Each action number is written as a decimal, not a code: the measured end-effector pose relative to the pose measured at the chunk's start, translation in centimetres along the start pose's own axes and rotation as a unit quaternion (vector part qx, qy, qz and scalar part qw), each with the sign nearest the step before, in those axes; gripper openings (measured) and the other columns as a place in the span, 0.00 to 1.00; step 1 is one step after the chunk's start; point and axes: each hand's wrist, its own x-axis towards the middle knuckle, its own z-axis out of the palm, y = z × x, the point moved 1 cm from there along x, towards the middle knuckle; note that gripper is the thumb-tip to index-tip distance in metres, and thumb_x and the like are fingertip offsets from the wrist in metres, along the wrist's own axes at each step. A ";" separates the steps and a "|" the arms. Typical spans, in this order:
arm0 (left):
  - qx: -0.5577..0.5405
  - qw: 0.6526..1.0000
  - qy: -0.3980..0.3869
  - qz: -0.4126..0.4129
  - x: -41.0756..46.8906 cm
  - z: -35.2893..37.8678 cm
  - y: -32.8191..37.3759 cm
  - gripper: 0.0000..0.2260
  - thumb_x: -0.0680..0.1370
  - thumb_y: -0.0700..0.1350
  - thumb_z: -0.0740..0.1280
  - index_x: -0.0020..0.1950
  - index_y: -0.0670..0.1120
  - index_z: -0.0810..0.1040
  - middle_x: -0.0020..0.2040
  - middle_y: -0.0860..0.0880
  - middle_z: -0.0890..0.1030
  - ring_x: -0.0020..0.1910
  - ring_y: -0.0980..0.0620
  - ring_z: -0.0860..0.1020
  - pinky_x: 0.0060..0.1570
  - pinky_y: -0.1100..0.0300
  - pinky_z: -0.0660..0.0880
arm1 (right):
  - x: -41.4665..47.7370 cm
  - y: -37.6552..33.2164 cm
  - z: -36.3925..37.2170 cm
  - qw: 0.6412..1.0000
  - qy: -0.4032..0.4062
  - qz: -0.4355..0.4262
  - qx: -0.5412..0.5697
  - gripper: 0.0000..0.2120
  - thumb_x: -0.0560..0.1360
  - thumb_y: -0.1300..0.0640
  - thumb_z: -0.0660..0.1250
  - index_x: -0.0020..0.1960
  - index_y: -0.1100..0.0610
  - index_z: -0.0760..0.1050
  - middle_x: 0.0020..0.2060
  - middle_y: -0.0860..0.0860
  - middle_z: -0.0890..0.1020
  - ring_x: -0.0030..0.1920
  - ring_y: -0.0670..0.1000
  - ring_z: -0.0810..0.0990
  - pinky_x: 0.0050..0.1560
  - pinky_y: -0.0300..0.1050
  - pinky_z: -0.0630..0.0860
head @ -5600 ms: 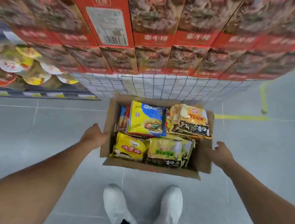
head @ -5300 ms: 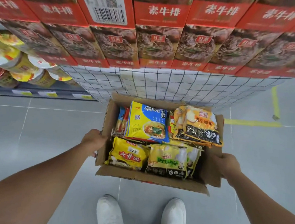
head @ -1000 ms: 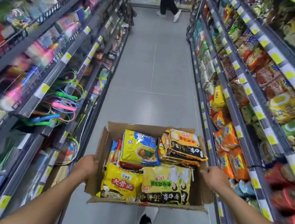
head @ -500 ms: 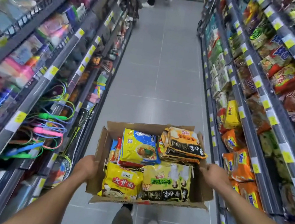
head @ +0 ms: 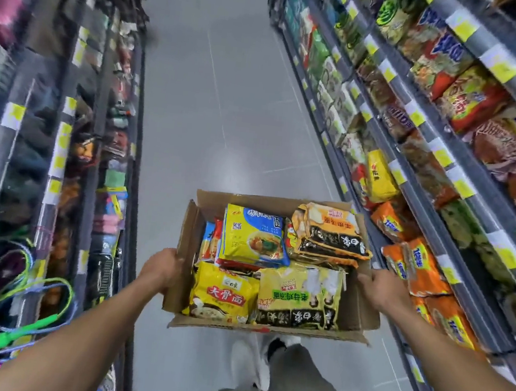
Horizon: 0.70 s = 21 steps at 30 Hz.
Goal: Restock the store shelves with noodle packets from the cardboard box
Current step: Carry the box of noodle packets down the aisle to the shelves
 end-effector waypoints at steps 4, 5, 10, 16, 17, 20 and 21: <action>0.037 0.999 -0.024 0.023 6.0 -2.2 7.2 0.07 0.84 0.45 0.59 0.53 0.44 0.75 0.44 0.44 0.78 0.36 0.45 0.81 0.29 0.55 0.79 | 3.4 1.5 0.0 0.999 0.007 0.042 0.033 0.20 0.82 0.44 0.59 0.46 0.59 0.78 0.47 0.59 0.83 0.48 0.60 0.80 0.44 0.49 0.75; 0.044 0.998 -0.035 0.026 7.0 -2.5 8.6 0.06 0.84 0.44 0.60 0.53 0.44 0.75 0.45 0.44 0.79 0.36 0.44 0.82 0.29 0.55 0.79 | 3.8 1.8 0.1 0.998 0.009 0.055 0.043 0.20 0.82 0.45 0.58 0.47 0.59 0.78 0.47 0.59 0.83 0.48 0.60 0.80 0.44 0.48 0.74; 0.096 0.990 -0.069 0.071 13.3 -3.5 17.7 0.07 0.80 0.45 0.65 0.54 0.43 0.80 0.49 0.42 0.84 0.43 0.42 0.84 0.37 0.51 0.84 | 6.6 4.1 0.4 0.983 0.006 0.136 0.125 0.19 0.83 0.47 0.56 0.55 0.61 0.78 0.53 0.61 0.82 0.53 0.61 0.79 0.46 0.48 0.73; 0.209 0.959 -0.081 0.174 19.9 -2.4 27.6 0.10 0.79 0.50 0.66 0.55 0.46 0.81 0.50 0.45 0.84 0.48 0.42 0.83 0.44 0.56 0.78 | 7.9 5.3 0.9 0.942 -0.015 0.258 0.213 0.29 0.84 0.42 0.47 0.54 0.60 0.81 0.56 0.61 0.83 0.55 0.61 0.81 0.47 0.47 0.73; 0.225 0.952 -0.086 0.187 21.0 -1.9 29.1 0.11 0.78 0.51 0.66 0.55 0.46 0.81 0.50 0.45 0.85 0.48 0.42 0.84 0.45 0.55 0.79 | 7.8 5.3 1.0 0.930 -0.018 0.283 0.232 0.29 0.84 0.43 0.47 0.55 0.59 0.81 0.57 0.61 0.83 0.56 0.62 0.81 0.49 0.48 0.74; 0.281 0.927 -0.108 0.223 24.6 0.0 33.3 0.11 0.78 0.52 0.66 0.56 0.47 0.80 0.52 0.46 0.85 0.51 0.43 0.83 0.46 0.56 0.78 | 8.1 5.6 1.9 0.905 -0.022 0.331 0.267 0.24 0.85 0.46 0.48 0.54 0.57 0.80 0.58 0.62 0.82 0.58 0.62 0.81 0.53 0.49 0.75; 0.296 0.918 -0.117 0.235 25.8 0.7 34.6 0.11 0.78 0.52 0.65 0.55 0.47 0.80 0.53 0.46 0.85 0.51 0.43 0.83 0.45 0.57 0.77 | 8.2 5.6 2.2 0.894 -0.027 0.349 0.281 0.24 0.85 0.45 0.48 0.51 0.55 0.79 0.58 0.61 0.83 0.57 0.62 0.81 0.53 0.49 0.76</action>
